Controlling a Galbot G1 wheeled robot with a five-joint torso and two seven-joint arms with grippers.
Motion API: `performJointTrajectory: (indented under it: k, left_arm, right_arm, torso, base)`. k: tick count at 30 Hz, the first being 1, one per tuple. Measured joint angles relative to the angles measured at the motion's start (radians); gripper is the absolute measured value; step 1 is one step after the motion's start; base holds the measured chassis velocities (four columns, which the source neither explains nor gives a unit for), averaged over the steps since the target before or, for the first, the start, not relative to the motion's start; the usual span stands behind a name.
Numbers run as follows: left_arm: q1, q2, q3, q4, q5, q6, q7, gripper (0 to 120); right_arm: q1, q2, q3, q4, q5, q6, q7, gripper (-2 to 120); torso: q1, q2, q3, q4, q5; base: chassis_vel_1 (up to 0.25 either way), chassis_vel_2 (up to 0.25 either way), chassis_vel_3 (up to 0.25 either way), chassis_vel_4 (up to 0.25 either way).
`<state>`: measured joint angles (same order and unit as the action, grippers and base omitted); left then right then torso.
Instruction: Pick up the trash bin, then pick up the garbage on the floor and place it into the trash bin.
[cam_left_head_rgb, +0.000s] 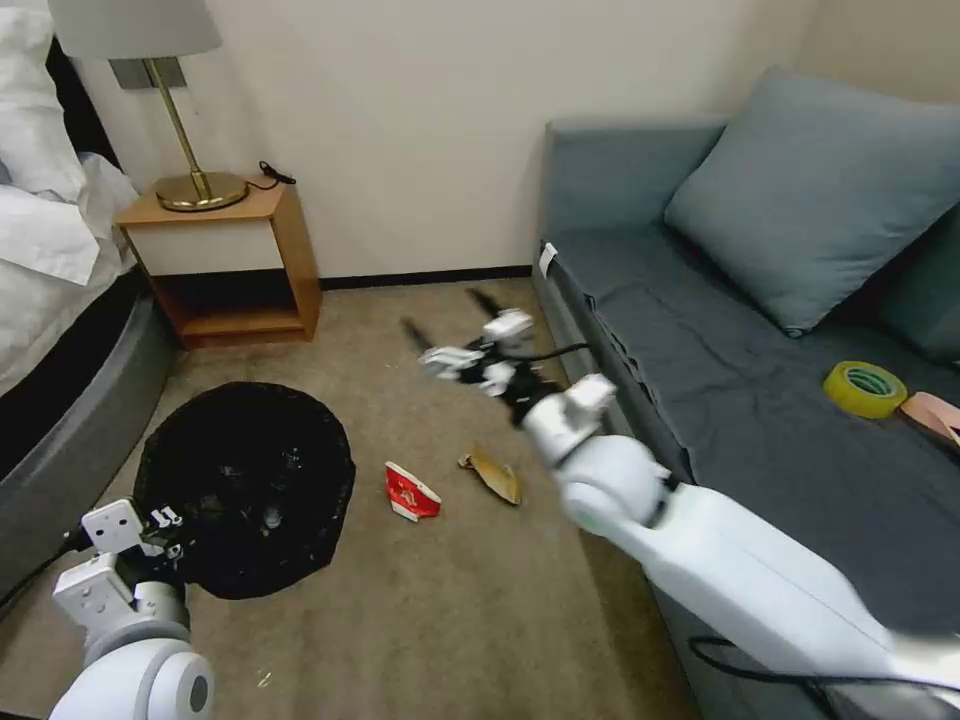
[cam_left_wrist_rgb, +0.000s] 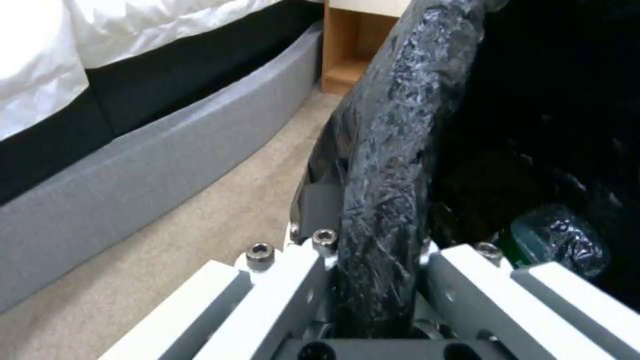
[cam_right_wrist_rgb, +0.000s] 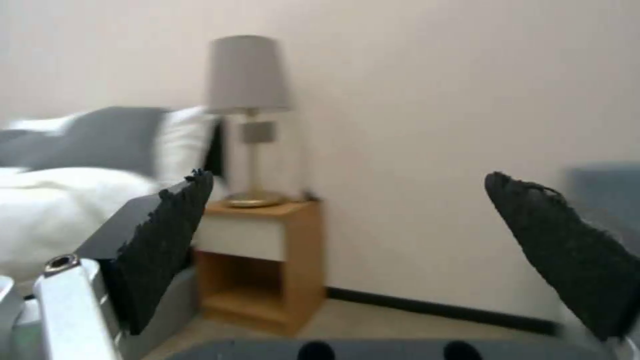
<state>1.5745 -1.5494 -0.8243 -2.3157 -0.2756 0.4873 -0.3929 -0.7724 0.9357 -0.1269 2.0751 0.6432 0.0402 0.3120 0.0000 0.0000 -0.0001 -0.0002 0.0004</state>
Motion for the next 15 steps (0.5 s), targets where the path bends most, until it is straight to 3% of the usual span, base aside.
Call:
performJointTrajectory:
  k: [4, 8, 15]
  left_arm:
    - [0.000, -0.001, 0.001, 0.000, 0.001, 0.000, 0.000, 2]
    - [0.003, -0.001, 0.000, -0.001, 0.006, -0.005, 0.001, 2]
    - [0.013, 0.002, -0.003, -0.008, 0.009, -0.011, 0.002, 2]
  right_arm:
    - [-0.106, -0.004, 0.077, 0.061, -0.033, -0.021, 0.054, 100]
    - [-0.261, 0.024, 0.183, 0.161, -0.093, -0.107, 0.168, 100]
    - [-0.460, 0.091, 0.276, 0.225, -0.229, -0.138, 0.213, 100]
  torso:
    - [0.000, 0.000, 0.000, -0.0002, -0.0001]
    - [0.000, 0.000, 0.000, 0.0002, -0.0005]
    - [0.000, 0.000, 0.000, 0.0003, -0.0005]
  base:
    - [0.000, 0.000, 0.000, 0.000]
    - [0.000, 0.000, 0.000, 0.000]
    - [0.000, 0.000, 0.000, 0.000]
